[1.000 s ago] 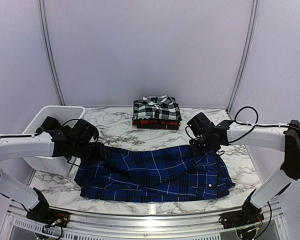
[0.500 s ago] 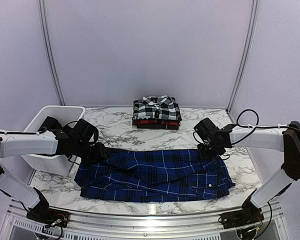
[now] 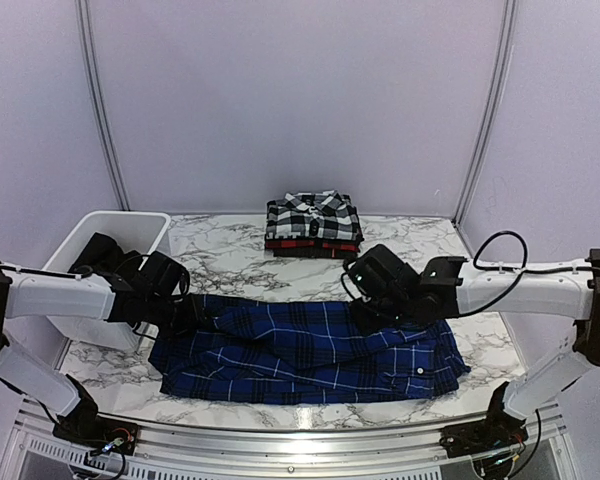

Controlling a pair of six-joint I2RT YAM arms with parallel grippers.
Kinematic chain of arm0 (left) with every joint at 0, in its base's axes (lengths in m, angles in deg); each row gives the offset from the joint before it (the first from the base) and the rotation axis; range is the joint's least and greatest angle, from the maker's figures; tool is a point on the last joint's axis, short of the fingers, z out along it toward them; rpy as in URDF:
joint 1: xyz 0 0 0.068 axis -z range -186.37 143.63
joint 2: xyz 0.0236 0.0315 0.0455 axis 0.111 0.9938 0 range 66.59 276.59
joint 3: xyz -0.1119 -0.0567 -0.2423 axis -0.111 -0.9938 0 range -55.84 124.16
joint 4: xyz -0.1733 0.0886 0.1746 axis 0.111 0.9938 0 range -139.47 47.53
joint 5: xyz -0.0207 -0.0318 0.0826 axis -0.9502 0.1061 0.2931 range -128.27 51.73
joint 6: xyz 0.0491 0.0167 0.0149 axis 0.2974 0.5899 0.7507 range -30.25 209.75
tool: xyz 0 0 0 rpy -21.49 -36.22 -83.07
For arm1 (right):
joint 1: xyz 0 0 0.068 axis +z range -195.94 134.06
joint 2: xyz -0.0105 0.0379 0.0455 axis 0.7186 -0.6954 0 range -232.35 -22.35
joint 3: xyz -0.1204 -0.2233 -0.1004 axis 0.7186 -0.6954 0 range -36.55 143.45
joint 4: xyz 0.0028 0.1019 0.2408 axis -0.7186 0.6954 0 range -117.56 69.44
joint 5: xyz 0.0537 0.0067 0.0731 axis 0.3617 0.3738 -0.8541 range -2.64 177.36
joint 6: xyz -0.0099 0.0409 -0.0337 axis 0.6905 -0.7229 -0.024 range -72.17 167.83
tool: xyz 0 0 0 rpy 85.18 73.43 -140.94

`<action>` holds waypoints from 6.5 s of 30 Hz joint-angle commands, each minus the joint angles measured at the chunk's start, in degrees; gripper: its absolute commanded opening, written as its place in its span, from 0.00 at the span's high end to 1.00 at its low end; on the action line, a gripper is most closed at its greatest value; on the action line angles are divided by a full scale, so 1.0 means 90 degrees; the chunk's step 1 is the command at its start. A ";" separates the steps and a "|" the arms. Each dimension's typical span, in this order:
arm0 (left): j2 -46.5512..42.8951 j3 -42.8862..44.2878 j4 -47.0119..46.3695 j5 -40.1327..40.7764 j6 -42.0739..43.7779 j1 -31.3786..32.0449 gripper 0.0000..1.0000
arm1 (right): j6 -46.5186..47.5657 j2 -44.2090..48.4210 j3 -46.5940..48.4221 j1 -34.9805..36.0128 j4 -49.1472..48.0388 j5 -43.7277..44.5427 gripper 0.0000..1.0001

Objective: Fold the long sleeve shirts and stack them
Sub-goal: Fold the 1/3-folded shirt at the center of the board.

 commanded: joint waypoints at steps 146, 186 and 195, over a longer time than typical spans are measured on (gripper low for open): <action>-0.0664 -0.0059 -0.0094 0.1138 -0.0618 -0.0052 1.00 | 0.1096 -0.1744 0.0253 0.1703 -0.1492 -0.1565 1.00; 0.1879 0.1671 -0.1112 0.0615 -0.0025 0.0266 0.82 | -0.1132 -0.2457 0.0415 -0.1014 -0.5192 -0.5207 0.58; 0.2263 0.1023 -0.1550 0.0572 -0.0071 -0.0125 0.82 | -0.1862 -0.2720 -0.0895 -0.1788 -0.6410 -0.5496 0.58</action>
